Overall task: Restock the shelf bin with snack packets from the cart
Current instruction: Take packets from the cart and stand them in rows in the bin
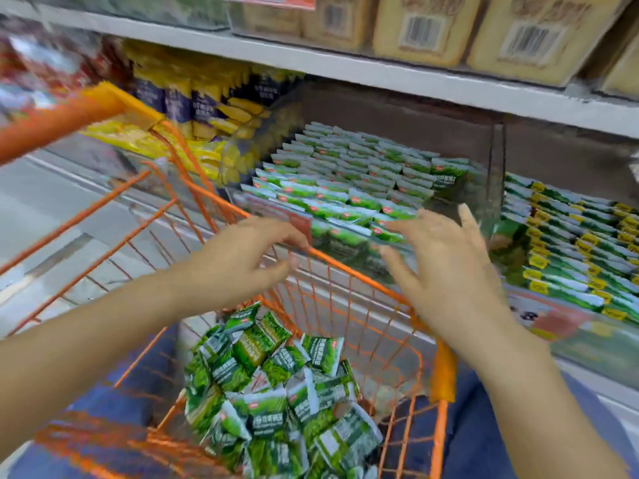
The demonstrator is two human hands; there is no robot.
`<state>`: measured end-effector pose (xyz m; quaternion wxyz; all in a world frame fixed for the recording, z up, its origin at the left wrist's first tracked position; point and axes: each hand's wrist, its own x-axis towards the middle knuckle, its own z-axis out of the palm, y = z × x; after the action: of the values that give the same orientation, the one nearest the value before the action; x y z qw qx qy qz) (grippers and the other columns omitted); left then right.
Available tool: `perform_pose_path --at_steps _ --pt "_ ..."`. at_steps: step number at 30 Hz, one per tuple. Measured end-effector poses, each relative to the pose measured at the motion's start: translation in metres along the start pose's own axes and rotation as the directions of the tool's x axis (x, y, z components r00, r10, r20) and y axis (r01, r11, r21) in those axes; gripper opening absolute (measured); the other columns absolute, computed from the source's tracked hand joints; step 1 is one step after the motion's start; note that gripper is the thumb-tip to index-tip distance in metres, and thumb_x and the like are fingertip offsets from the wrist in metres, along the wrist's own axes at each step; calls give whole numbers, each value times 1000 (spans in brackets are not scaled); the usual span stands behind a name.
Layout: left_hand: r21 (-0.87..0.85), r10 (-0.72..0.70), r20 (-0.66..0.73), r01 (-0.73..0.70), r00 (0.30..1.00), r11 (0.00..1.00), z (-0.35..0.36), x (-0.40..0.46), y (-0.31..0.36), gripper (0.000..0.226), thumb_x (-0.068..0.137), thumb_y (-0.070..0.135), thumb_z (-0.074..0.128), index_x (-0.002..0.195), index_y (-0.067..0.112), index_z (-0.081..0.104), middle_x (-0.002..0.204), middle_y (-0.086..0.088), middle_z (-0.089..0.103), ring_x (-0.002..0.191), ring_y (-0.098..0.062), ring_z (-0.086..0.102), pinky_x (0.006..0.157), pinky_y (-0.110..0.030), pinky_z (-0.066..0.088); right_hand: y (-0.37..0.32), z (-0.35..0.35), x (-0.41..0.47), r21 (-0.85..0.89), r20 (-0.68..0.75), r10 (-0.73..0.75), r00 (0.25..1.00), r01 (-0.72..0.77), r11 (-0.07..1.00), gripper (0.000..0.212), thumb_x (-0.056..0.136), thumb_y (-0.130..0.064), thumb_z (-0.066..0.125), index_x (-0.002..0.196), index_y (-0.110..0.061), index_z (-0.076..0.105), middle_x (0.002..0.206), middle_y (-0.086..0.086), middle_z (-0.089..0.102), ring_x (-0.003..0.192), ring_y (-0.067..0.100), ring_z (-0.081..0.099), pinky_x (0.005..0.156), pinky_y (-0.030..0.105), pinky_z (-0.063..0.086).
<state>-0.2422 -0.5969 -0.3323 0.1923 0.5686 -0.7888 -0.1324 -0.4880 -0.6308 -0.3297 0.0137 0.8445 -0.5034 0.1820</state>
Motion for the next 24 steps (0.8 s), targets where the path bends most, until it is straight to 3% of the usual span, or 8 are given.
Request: perform_pose_path --at_steps 2,4,7,12,15,18,22,24 --pt "117 109 -58 -101 992 988 -5 -23 -12 33 89 39 46 104 19 68 115 5 64 110 -13 54 95 -29 38 -28 6 -7 -2 -12 -134 991 134 991 34 91 -38 48 107 -16 69 99 6 71 100 27 65 107 41 23" --pt "184 160 -77 -144 984 972 -10 -39 -20 30 91 35 45 101 17 67 107 2 67 102 -21 60 89 -35 45 -59 4 -9 50 157 -263 952 258 965 39 95 -43 37 113 -20 64 103 2 69 98 26 64 93 40 42" --pt "233 -45 186 1 981 972 -9 -55 -34 43 87 50 36 110 24 63 107 5 67 100 -18 62 84 -34 48 -96 14 -4 46 406 -403 820 423 905 36 100 -43 33 127 -24 49 118 -2 59 107 22 58 75 34 48" --pt "489 -413 585 104 698 866 3 -74 -60 44 97 48 42 126 16 52 122 -8 61 112 -26 57 92 -34 47 -123 100 3 -38 773 -361 522 606 795 25 96 -8 44 118 -10 53 93 9 58 82 30 56 53 33 40" --pt "508 -458 615 122 642 853 8 -74 -63 49 98 48 40 129 11 50 123 -11 58 112 -28 56 91 -35 46 -117 140 -10 -95 883 -282 374 732 674 36 97 -7 45 133 -8 45 116 12 58 97 31 58 60 35 37" --pt "441 -411 564 160 716 883 7 -71 -62 47 99 48 40 128 13 51 119 -9 59 109 -27 56 88 -36 47 -108 162 -19 -88 867 -316 384 744 662 48 96 -16 49 140 -6 33 126 15 52 106 32 56 65 38 41" --pt "452 -411 545 156 731 878 2 -70 -58 45 100 47 40 131 16 49 121 -4 58 110 -24 56 85 -34 46 -111 159 -15 -72 857 -330 396 727 683 31 97 -19 46 126 -7 45 114 13 57 96 30 58 63 36 38" --pt "503 -421 500 142 757 853 0 -72 -57 43 100 46 38 130 17 49 116 -4 59 105 -24 58 77 -35 48 -115 153 -6 -55 859 -286 424 633 772 25 98 -23 43 113 -6 53 100 12 60 83 29 57 61 34 38"
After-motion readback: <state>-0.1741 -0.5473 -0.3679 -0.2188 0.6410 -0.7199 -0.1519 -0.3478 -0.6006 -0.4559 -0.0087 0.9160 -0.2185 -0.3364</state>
